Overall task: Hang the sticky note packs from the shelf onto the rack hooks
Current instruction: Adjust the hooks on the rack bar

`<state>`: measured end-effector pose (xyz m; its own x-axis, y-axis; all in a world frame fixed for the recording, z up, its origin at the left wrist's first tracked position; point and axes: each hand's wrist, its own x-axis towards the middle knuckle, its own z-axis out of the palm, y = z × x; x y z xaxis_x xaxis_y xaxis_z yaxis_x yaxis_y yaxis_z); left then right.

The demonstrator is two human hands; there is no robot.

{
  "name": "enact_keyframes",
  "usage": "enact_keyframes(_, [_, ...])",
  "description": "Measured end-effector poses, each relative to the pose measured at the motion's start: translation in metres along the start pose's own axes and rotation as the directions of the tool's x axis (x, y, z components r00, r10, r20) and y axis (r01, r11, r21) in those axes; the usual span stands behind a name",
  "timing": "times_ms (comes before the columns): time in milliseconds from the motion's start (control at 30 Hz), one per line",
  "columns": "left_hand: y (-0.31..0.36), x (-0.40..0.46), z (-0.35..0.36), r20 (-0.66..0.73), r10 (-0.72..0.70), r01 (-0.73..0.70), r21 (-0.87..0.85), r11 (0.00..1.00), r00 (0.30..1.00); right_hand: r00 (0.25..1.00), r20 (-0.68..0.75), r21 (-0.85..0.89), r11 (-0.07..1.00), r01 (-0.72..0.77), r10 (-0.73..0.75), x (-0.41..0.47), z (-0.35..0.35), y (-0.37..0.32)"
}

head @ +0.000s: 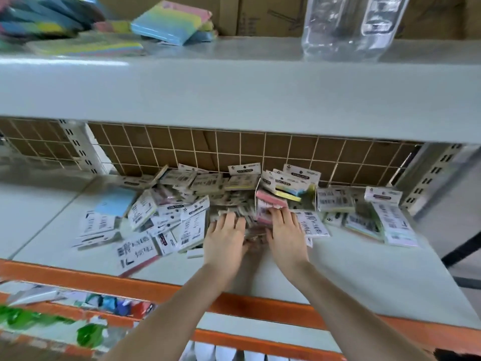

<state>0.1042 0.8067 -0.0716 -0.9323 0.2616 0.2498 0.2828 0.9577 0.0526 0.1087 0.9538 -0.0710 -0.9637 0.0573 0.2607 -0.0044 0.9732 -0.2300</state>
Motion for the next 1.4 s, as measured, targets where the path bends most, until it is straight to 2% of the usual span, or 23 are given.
enact_keyframes(200, [0.005,-0.009,-0.004,-0.038,0.014,-0.012,0.053,0.999,0.999,0.999,-0.004,-0.044,0.998,-0.045,0.045,-0.028,0.002,-0.001])
enact_keyframes(367, [0.001,-0.008,-0.009,-0.072,0.059,-0.056,0.042,0.998,0.996,0.997,-0.026,0.085,0.994,-0.071,0.074,-0.034,-0.003,0.003])
enact_keyframes(533, [-0.009,-0.006,-0.018,-0.051,0.047,-0.053,-0.124,0.991,0.998,0.969,-0.114,0.294,0.939,-0.178,0.22,-0.038,-0.009,0.002])
enact_keyframes(667, [-0.012,-0.007,-0.035,-0.13,0.02,-0.062,-0.334,0.941,0.991,0.935,-0.23,0.385,0.908,-0.167,0.27,-0.04,-0.01,0.003])
enact_keyframes(733, [-0.014,-0.009,-0.04,-0.182,-0.014,-0.077,-0.483,0.872,0.983,0.922,-0.225,0.492,0.854,-0.172,0.315,-0.041,-0.011,0.004])
enact_keyframes(800, [-0.014,-0.009,-0.044,-0.171,-0.092,-0.039,-0.638,0.769,0.981,0.903,-0.183,0.625,0.755,-0.199,0.389,-0.04,-0.013,0.005])
enact_keyframes(933, [-0.015,-0.001,-0.049,0.05,-0.285,0.185,-0.863,0.471,0.957,0.89,-0.076,0.717,0.646,-0.264,0.449,-0.039,-0.026,0.009])
enact_keyframes(1067, [-0.009,0.005,-0.05,0.276,-0.331,0.34,-0.928,0.154,0.902,0.863,0.01,0.803,0.51,-0.308,0.506,-0.039,-0.041,0.018])
enact_keyframes(1133, [0.0,0.004,-0.049,0.373,-0.318,0.389,-0.921,-0.016,0.871,0.862,0.043,0.855,0.428,-0.294,0.506,-0.043,-0.052,0.022])
enact_keyframes(1233, [0.019,0.001,-0.051,0.447,-0.253,0.414,-0.893,-0.174,0.858,0.848,0.121,0.92,0.262,-0.291,0.516,-0.053,-0.067,0.033])
enact_keyframes(1300, [0.035,-0.002,-0.056,0.471,-0.151,0.417,-0.862,-0.287,0.869,0.824,0.186,0.937,0.154,-0.312,0.535,-0.06,-0.077,0.046])
enact_keyframes(1333, [0.043,-0.004,-0.058,0.465,-0.099,0.418,-0.856,-0.302,0.88,0.809,0.213,0.941,0.107,-0.32,0.547,-0.064,-0.081,0.052])
enact_keyframes(1400, [0.063,-0.009,-0.062,0.432,-0.039,0.41,-0.878,-0.248,0.901,0.784,0.245,0.947,0.035,-0.321,0.57,-0.073,-0.092,0.066])
